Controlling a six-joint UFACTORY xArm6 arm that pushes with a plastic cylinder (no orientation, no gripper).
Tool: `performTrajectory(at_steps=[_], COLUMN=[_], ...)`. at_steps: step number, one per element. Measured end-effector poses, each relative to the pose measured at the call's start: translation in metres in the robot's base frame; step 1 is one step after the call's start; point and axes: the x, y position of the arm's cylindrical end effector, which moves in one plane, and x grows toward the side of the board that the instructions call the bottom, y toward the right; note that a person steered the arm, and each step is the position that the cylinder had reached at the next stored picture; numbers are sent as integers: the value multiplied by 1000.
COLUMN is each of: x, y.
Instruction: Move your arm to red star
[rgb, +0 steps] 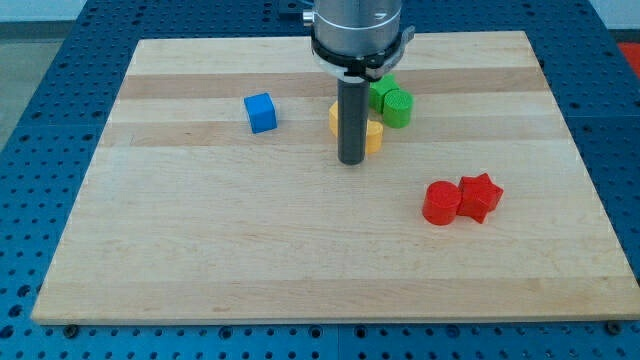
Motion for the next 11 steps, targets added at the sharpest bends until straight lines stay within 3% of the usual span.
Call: performTrajectory(at_steps=[2, 4, 6, 7, 11], x=[17, 18, 79, 103, 81], y=[30, 125, 213, 214, 177])
